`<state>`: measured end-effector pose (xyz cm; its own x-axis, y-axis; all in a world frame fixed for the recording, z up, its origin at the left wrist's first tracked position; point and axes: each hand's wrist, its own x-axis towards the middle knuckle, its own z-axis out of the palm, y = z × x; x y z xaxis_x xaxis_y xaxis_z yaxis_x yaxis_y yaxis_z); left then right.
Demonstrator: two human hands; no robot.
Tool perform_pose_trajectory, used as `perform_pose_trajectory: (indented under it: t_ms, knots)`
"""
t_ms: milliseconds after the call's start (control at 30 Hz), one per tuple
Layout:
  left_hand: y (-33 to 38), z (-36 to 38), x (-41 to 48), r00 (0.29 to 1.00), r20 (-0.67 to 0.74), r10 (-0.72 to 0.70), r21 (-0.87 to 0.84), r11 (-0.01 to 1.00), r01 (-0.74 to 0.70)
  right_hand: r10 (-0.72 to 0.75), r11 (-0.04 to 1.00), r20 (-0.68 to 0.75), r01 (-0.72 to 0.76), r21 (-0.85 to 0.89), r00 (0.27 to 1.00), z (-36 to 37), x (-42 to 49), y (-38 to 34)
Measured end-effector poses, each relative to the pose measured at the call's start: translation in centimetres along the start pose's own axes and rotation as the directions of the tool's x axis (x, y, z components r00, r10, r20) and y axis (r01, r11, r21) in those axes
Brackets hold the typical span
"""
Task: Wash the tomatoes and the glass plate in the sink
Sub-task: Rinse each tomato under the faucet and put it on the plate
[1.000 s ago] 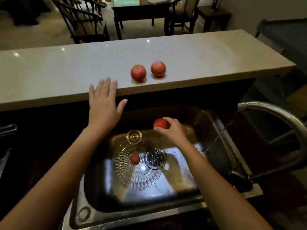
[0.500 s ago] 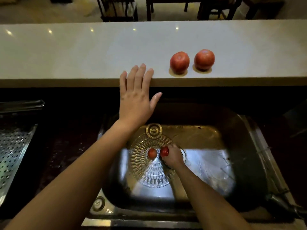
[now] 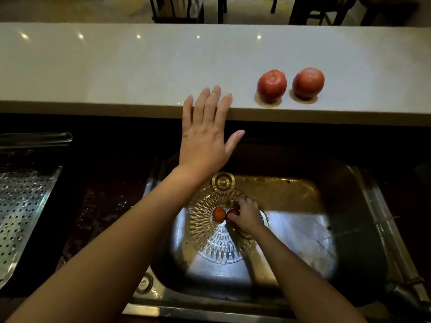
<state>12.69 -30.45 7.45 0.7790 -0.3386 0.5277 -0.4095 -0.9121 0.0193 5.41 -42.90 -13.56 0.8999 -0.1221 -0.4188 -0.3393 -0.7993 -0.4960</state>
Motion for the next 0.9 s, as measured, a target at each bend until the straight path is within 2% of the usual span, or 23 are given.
perform_pose_trajectory:
  t_ms: [133,233,300,400,467,500,533,667,900]
  knots:
    - [0.0,-0.4,-0.2,0.998,0.063,-0.004,0.005,1.0,0.003,-0.069,0.98,-0.202,0.105,0.17,0.977,-6.7,-2.3,-3.4]
    - [0.0,-0.6,-0.3,0.995,0.104,0.004,0.02,1.0,-0.006,-0.156,0.954,-0.394,0.241,0.178,0.906,-12.4,-5.5,-6.2]
    - [-0.1,-0.8,-0.2,0.992,0.13,0.007,0.037,0.999,-0.012,-0.193,0.938,-0.529,0.313,0.148,0.827,-16.2,-8.0,-7.7]
    - [-0.2,-1.0,-0.1,0.987,0.158,0.014,0.041,0.999,-0.021,-0.242,0.919,-0.738,0.394,0.035,0.629,-21.0,-10.8,-9.7]
    - [-0.3,-1.0,-0.1,0.985,0.173,0.021,0.046,0.999,-0.029,-0.276,0.914,-0.812,0.401,-0.057,0.514,-23.5,-11.3,-10.8]
    - [-0.3,-1.0,0.0,0.984,0.176,0.023,0.048,0.998,-0.032,-0.301,0.915,-0.82,0.389,-0.105,0.487,-24.4,-11.0,-11.3]
    - [-0.4,-1.0,0.0,0.983,0.181,0.026,0.049,0.998,-0.035,-0.324,0.919,-0.811,0.365,-0.149,0.487,-25.2,-10.5,-11.7]
    - [-0.4,-1.1,0.1,0.982,0.185,0.039,0.037,0.998,-0.046,-0.393,0.919,-0.713,0.227,-0.322,0.58,-26.1,-7.8,-12.7]
    - [-0.9,-0.8,0.2,0.976,0.212,0.056,0.043,0.997,-0.066,-0.428,0.895,-0.67,0.18,-0.408,0.607,-25.9,-5.9,-13.3]
